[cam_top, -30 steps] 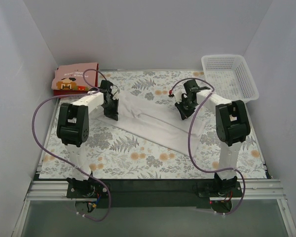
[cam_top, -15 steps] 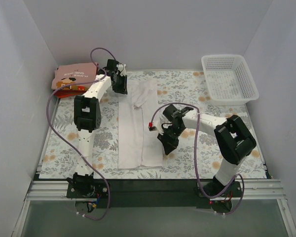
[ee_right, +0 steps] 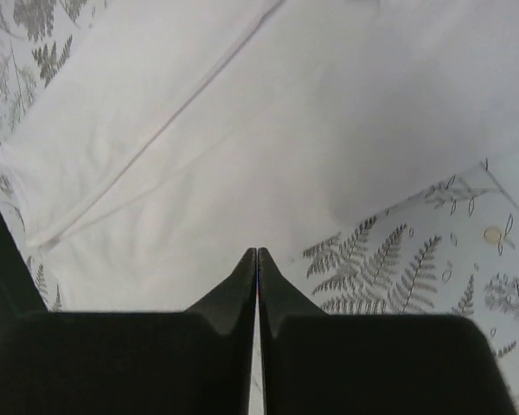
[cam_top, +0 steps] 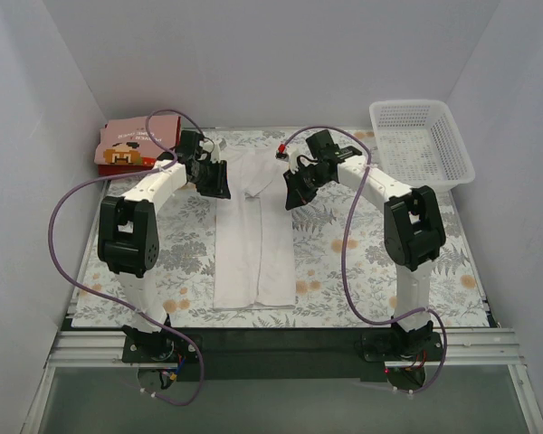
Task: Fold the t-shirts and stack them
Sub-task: Fold the tshirt
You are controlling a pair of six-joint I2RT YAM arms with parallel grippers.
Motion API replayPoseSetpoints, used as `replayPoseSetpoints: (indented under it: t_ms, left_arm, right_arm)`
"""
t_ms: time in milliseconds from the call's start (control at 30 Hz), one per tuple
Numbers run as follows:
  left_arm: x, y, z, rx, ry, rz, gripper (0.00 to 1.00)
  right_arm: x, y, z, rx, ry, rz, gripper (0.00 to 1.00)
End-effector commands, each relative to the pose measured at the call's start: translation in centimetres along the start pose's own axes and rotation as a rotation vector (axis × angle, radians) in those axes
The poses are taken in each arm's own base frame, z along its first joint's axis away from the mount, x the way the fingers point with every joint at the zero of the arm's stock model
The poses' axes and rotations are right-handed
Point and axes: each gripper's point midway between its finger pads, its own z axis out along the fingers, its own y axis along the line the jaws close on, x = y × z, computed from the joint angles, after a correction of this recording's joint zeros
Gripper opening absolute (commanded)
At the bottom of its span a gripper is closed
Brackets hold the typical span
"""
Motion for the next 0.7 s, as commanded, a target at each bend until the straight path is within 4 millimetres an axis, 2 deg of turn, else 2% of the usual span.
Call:
replayPoseSetpoints:
  t_ms: [0, 100, 233, 367, 500, 667]
  left_arm:
    - [2.0, -0.3, 0.5, 0.029, 0.027, -0.019, 0.28]
    - [3.5, 0.2, 1.1, 0.02, 0.057, -0.029, 0.28]
    - [5.0, 0.9, 2.2, 0.011, 0.094, -0.04, 0.28]
    - [6.1, 1.8, 4.0, 0.004, 0.137, -0.054, 0.28]
    - [6.0, 2.4, 5.6, 0.0, 0.151, -0.059, 0.28]
    - [4.6, 3.0, 7.4, -0.004, 0.129, -0.069, 0.28]
  right_arm:
    - [-4.1, -0.7, 1.5, -0.008, -0.082, 0.038, 0.06]
    - [-4.0, -2.2, 3.6, -0.012, -0.078, 0.084, 0.08]
    - [-2.2, -4.7, 6.4, 0.022, -0.049, 0.143, 0.14]
    - [-0.8, -6.9, 7.7, 0.057, -0.036, 0.201, 0.16]
    - [0.4, -10.0, 7.3, 0.124, -0.04, 0.285, 0.15]
    - [1.3, -13.6, 5.9, 0.171, -0.074, 0.361, 0.15]
